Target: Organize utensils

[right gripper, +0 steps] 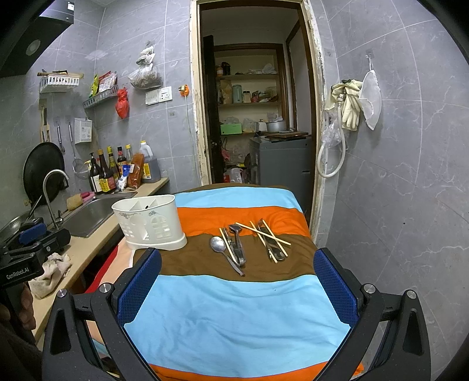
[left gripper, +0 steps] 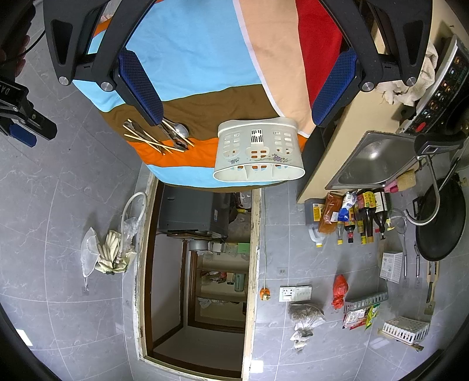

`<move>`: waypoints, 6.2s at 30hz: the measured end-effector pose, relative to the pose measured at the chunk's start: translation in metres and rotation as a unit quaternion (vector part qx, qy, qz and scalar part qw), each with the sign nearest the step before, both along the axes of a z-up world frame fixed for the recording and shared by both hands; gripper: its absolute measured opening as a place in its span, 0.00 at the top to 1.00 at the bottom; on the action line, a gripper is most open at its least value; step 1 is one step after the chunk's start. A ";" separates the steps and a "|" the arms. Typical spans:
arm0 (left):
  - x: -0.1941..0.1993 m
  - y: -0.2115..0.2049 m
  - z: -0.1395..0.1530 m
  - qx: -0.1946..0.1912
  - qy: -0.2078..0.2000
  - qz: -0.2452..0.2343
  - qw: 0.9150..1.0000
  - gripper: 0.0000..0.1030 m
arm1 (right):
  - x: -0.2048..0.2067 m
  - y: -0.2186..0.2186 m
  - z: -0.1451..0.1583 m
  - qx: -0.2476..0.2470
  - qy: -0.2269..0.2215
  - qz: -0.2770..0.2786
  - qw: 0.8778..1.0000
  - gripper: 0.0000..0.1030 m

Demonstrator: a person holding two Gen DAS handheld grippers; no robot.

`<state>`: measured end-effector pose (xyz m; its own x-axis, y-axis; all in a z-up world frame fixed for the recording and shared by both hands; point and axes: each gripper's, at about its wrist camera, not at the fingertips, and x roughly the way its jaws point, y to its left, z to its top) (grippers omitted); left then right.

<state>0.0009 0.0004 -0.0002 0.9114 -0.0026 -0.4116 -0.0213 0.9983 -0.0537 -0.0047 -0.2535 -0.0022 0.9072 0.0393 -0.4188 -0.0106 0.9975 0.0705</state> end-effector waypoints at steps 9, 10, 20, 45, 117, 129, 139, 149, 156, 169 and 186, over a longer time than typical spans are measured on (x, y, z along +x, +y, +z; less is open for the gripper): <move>0.002 0.000 -0.007 -0.001 0.004 0.003 1.000 0.01 | -0.002 -0.002 0.008 -0.003 -0.001 0.000 1.000 0.01; 0.002 -0.001 -0.007 -0.001 0.004 0.003 1.000 0.01 | -0.004 0.004 0.006 -0.003 -0.003 0.001 1.000 0.01; 0.022 0.008 -0.001 -0.004 -0.014 0.004 1.000 0.01 | 0.012 0.005 0.014 0.008 -0.020 0.005 1.000 0.01; 0.185 -0.088 -0.049 -0.027 0.068 0.038 0.997 0.01 | 0.248 -0.099 -0.022 -0.001 0.060 0.106 0.993 0.01; 0.246 -0.011 0.011 -0.083 0.082 -0.087 0.989 0.97 | 0.267 -0.013 0.023 0.166 -0.051 0.046 0.984 0.96; 0.243 0.123 0.053 -0.043 0.012 0.018 0.999 0.97 | 0.283 0.130 0.033 0.184 -0.155 0.081 0.967 0.96; 0.261 0.157 0.021 0.015 -0.016 0.084 0.996 0.97 | 0.299 0.177 0.001 0.168 -0.172 0.048 0.970 0.96; 0.265 0.143 -0.021 0.028 -0.021 0.095 0.995 0.97 | 0.301 0.179 -0.023 0.155 -0.163 0.028 0.974 0.96; 0.261 0.133 -0.034 0.025 -0.001 0.051 0.998 0.97 | 0.299 0.177 -0.035 0.158 -0.132 0.038 0.978 0.96; 0.248 0.147 -0.036 -0.101 0.055 0.013 0.993 0.68 | 0.285 0.148 -0.035 0.175 -0.075 0.062 0.980 0.71; 0.224 0.087 0.022 -0.092 -0.009 0.001 0.996 0.10 | 0.229 0.056 0.021 0.102 -0.092 0.022 0.990 0.03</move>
<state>0.2250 0.0873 0.0216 0.9185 -0.0744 -0.3883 -0.0210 0.9716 -0.2359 0.2241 -0.1973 0.0191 0.9628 0.1470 -0.2267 -0.0846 0.9609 0.2637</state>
